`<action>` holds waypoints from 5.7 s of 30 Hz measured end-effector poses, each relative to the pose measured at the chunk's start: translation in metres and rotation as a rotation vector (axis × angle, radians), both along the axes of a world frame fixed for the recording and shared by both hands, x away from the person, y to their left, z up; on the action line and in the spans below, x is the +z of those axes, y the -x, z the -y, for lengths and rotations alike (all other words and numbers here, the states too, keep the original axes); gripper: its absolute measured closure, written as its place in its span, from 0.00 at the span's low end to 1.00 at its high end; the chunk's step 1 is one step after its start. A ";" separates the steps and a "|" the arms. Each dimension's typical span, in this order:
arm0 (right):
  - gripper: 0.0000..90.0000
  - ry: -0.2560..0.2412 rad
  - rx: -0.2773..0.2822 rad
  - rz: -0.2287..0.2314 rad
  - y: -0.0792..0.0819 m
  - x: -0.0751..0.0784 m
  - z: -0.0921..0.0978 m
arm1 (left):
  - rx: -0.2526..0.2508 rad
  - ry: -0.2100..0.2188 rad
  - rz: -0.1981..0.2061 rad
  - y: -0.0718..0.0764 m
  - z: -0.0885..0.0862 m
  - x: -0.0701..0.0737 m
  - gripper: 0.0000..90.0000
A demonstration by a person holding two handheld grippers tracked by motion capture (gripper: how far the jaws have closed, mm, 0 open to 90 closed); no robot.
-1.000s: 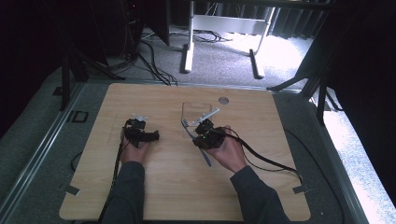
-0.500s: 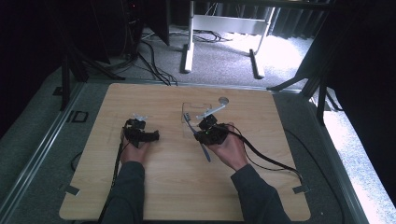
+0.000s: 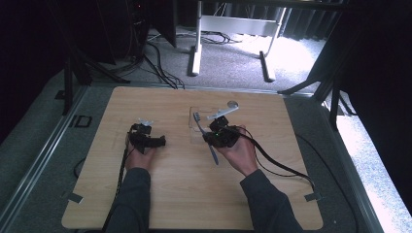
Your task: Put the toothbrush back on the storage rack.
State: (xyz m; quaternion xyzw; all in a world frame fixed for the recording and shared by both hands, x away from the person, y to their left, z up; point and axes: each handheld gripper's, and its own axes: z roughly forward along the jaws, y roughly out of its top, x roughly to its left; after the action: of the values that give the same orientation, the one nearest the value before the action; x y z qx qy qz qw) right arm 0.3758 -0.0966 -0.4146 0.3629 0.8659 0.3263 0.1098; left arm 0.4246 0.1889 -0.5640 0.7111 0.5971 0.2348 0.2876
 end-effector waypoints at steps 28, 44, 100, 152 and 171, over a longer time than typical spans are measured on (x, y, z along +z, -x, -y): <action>0.91 -0.111 -0.071 0.040 -0.007 0.014 0.010 | 0.000 -0.001 0.000 0.000 0.000 0.000 0.04; 0.91 -0.165 -0.109 0.058 -0.011 0.021 0.015 | 0.000 0.000 0.000 0.000 0.000 0.000 0.04; 0.91 -0.331 -0.242 0.132 -0.031 0.037 0.029 | -0.001 -0.001 -0.001 0.000 0.000 0.000 0.04; 0.91 -0.363 -0.309 0.276 -0.054 0.035 0.029 | 0.001 0.000 -0.001 0.000 0.000 0.000 0.04; 0.91 -0.346 -0.311 0.322 -0.058 0.029 0.025 | 0.000 0.001 0.000 0.000 0.000 0.000 0.04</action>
State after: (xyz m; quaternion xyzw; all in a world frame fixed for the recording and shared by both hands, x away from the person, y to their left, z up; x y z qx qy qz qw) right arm 0.4338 -0.1212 -0.3856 0.4484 0.7026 0.5019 0.2311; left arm 0.4246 0.1889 -0.5640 0.7110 0.5973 0.2345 0.2877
